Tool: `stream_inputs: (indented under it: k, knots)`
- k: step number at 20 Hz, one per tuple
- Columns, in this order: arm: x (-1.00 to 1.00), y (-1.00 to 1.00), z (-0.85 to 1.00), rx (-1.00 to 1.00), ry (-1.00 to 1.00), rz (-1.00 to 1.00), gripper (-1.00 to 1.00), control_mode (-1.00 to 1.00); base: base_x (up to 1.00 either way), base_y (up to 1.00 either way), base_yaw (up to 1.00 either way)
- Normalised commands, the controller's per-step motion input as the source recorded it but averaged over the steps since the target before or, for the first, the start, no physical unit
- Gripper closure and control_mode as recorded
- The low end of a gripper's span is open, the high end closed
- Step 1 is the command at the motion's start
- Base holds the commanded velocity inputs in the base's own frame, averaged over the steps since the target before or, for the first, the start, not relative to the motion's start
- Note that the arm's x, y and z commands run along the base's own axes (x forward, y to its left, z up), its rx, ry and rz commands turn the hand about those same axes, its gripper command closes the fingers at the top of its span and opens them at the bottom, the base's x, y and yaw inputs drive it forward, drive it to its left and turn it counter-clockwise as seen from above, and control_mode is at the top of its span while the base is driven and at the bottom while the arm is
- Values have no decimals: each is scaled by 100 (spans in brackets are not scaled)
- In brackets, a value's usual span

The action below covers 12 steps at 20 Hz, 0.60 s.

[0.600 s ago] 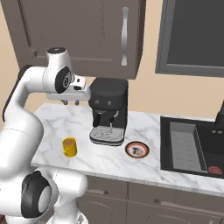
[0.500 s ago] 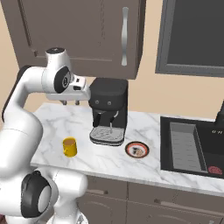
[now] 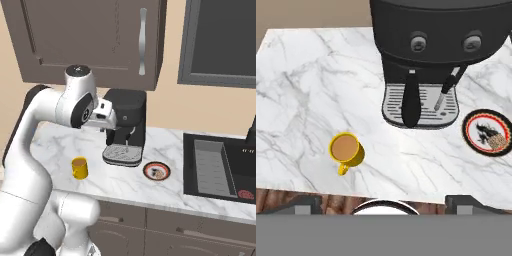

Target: Take a sugar cube from the saucer and place it inside the coffee. Then, grab milk from the fridge and place it next to the coffee on the counter to sweeten the coffee.

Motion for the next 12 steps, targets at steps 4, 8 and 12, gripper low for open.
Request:
stream_inputs:
  k: [4, 8, 12]
  knots:
    - [-24, -100, -3, 12, -19, 1, -100, -100, 0, 0, 0]
    - [8, -90, -6, 8, -4, 12, -100, -100, 0, 0, 0]
    - [3, -99, -9, 5, -5, 26, -100, -100, 0, 0, 0]
